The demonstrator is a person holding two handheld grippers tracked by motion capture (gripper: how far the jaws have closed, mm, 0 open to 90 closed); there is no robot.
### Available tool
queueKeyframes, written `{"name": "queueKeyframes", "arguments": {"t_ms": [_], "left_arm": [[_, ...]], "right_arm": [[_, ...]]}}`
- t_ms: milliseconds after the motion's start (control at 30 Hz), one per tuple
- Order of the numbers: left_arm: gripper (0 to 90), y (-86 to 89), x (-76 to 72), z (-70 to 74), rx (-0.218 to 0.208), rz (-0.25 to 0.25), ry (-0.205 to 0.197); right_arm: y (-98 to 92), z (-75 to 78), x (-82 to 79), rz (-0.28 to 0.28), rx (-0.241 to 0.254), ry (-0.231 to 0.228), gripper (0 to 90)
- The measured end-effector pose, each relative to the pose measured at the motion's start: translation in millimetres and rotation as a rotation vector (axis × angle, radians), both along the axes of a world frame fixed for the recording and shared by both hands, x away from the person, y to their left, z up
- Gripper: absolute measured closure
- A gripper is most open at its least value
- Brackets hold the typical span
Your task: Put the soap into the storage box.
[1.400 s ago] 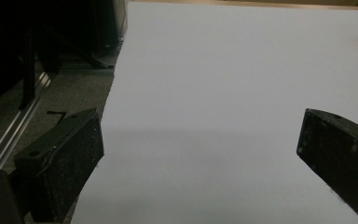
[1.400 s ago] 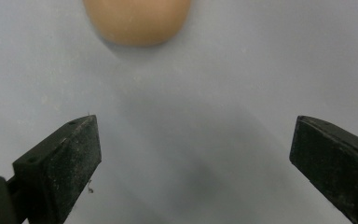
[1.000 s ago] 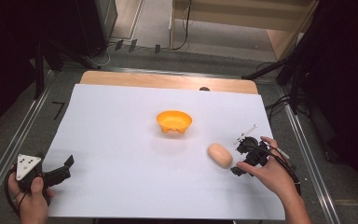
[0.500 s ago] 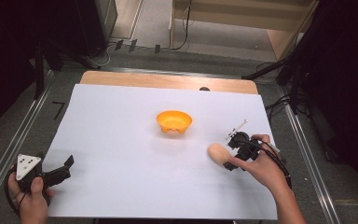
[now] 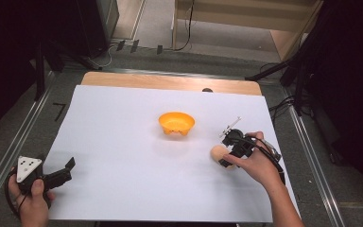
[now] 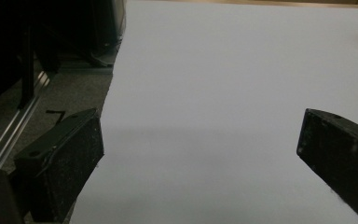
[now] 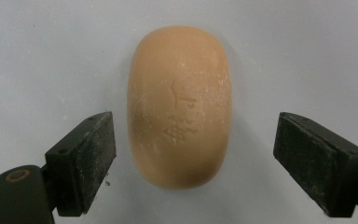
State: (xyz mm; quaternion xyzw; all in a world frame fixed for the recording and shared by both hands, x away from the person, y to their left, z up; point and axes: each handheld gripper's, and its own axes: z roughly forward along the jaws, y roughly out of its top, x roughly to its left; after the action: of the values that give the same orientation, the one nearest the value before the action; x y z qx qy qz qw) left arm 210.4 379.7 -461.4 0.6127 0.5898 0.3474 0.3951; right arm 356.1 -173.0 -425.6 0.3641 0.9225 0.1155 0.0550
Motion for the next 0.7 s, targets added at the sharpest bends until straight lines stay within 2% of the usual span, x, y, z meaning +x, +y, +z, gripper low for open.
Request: {"name": "queueKeyframes", "arguments": {"t_ms": [300, 367, 700], "left_arm": [[1.2, 0.0, -0.1, 0.1, 0.001, 0.000, 0.001], [1.2, -0.1, 0.1, 0.0, 0.000, -0.001, 0.001], [1.2, -0.6, 0.2, -0.1, 0.001, 0.001, 0.001]], "right_arm": [[7.6, -5.1, 4.3, 0.018, -0.017, 0.027, 15.0], [8.5, -6.1, 6.0, 0.020, -0.021, 0.037, 18.7], [10.1, -12.0, 10.4, 0.024, -0.025, 0.074, 26.1]]}}
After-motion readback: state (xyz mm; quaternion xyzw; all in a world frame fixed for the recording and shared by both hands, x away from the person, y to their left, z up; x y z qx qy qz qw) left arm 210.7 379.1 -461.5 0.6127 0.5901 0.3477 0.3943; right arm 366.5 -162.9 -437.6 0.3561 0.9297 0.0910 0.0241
